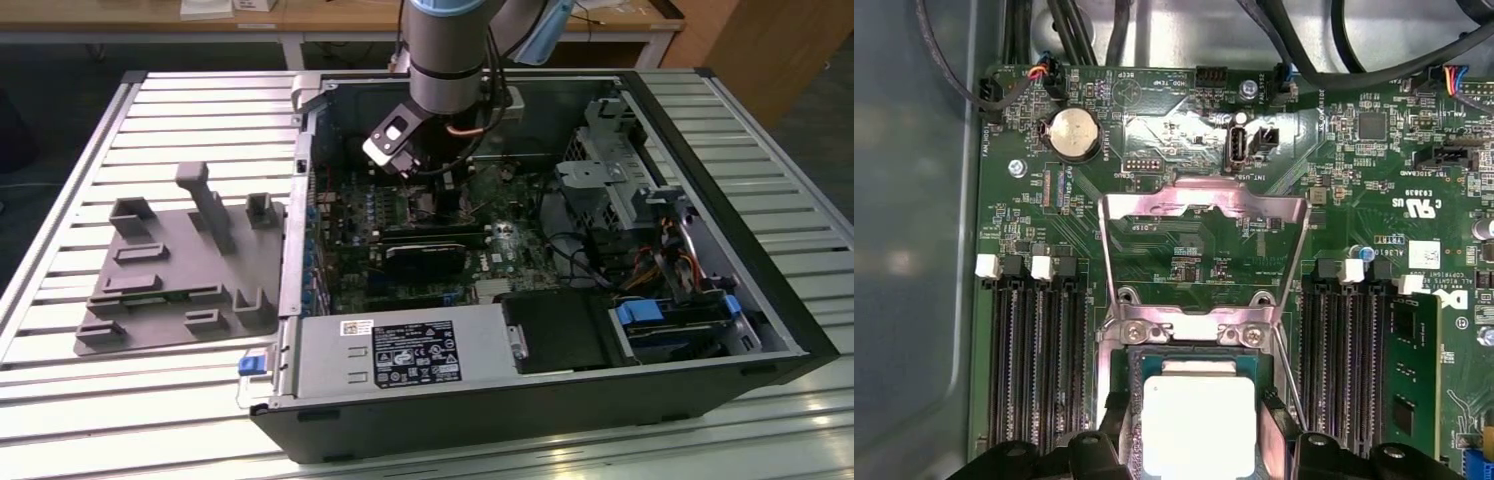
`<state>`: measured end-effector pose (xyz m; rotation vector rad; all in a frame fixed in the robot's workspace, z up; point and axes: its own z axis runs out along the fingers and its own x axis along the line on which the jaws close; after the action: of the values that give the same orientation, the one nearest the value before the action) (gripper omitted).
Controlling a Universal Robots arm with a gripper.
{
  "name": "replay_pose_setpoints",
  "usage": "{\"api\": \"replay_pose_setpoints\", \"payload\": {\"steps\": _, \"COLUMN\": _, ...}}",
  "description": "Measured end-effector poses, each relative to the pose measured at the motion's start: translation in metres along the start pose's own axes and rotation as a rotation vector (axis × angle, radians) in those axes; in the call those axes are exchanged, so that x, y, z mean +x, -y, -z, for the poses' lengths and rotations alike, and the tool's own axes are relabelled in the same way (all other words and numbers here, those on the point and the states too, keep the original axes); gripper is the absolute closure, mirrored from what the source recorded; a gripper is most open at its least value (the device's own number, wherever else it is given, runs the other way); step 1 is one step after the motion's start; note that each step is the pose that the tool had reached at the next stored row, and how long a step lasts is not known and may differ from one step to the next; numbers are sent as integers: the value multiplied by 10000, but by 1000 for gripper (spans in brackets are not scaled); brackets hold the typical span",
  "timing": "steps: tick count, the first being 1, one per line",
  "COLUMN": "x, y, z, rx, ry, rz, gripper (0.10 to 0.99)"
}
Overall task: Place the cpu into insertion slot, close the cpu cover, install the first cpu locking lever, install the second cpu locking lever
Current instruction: 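Place the cpu into insertion slot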
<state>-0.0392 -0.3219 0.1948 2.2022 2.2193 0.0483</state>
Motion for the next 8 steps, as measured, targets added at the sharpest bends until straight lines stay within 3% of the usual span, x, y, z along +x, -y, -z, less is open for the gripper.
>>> {"api": "replay_pose_setpoints", "payload": {"steps": 4, "x": 0, "y": 0, "z": 3, "rx": 0, "ry": -38, "rz": -1, "gripper": 475}}
{"api": "replay_pose_setpoints", "payload": {"steps": 8, "x": 0, "y": 0, "z": 3, "rx": -2, "ry": -210, "rz": -7, "gripper": 475}}
